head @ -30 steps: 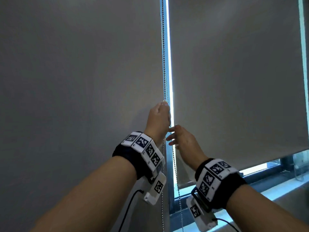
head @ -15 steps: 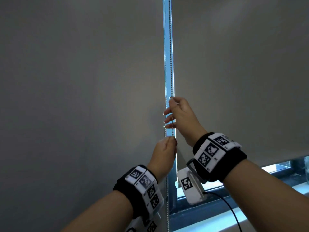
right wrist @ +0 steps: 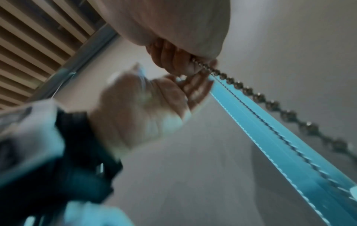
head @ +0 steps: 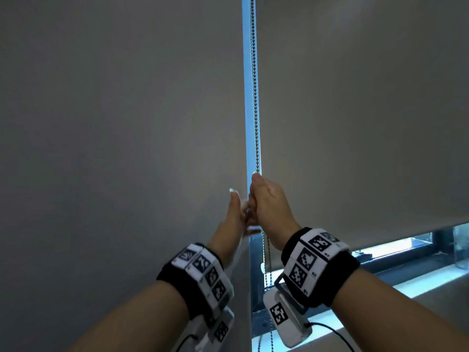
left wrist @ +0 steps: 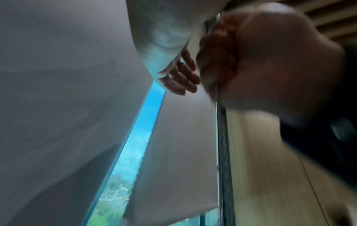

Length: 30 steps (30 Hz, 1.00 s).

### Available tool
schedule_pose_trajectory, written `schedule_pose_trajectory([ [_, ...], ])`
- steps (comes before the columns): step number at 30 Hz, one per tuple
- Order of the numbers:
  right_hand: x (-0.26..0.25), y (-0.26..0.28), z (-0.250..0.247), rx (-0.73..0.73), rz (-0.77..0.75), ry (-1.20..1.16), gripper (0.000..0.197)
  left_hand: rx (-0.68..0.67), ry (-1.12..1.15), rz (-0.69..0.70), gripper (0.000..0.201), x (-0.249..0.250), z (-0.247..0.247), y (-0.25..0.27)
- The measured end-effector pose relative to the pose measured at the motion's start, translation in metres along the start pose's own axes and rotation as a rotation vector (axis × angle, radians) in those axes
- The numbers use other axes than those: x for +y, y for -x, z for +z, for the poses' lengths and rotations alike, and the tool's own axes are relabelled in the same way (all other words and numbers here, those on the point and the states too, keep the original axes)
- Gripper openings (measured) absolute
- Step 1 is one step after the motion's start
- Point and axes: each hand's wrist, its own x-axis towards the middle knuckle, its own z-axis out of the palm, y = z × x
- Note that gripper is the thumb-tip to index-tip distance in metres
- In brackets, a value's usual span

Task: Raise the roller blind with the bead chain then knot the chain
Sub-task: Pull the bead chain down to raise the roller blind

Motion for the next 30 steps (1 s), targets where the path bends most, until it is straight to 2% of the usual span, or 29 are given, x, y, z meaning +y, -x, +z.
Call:
schedule_pose_trajectory([
  [2,0.008,0.007,-0.001,-0.02,0.002,-0.001,0.044,0.005,0.065,0.026,0.09,0.028,-0.001,-0.015],
  [5,0.021,0.02,-0.003,-0.027,-0.021,0.101,0.045,-0.004,0.102,0.073,0.063,0.075,0.001,-0.032],
  [9,0.045,0.041,-0.004,-0.059,-0.038,0.207,0.041,-0.046,0.12,0.092,0.044,0.12,0.008,-0.043],
  [12,0.066,0.057,-0.008,-0.105,0.003,0.227,0.04,0.023,0.165,0.087,0.036,0.134,0.014,-0.048],
  [16,0.09,0.072,-0.014,-0.174,0.04,0.259,0.038,0.157,0.177,0.119,0.043,0.116,0.02,-0.051],
  [22,0.109,0.082,-0.015,-0.263,0.121,0.284,0.042,0.187,0.14,0.142,0.045,0.075,0.02,-0.045],
  [24,0.106,0.077,-0.014,-0.203,0.202,0.231,0.046,0.189,0.128,0.137,0.045,0.067,0.018,-0.042],
  [26,0.097,0.065,-0.013,-0.078,0.252,0.136,0.05,0.2,0.121,0.133,0.044,0.061,0.015,-0.038],
  [28,0.08,0.049,-0.011,-0.026,0.239,0.086,0.054,0.219,0.104,0.135,0.043,0.055,0.011,-0.036],
  [30,0.058,0.033,-0.007,-0.025,0.176,0.063,0.049,0.233,0.09,0.13,0.043,0.05,0.007,-0.032],
])
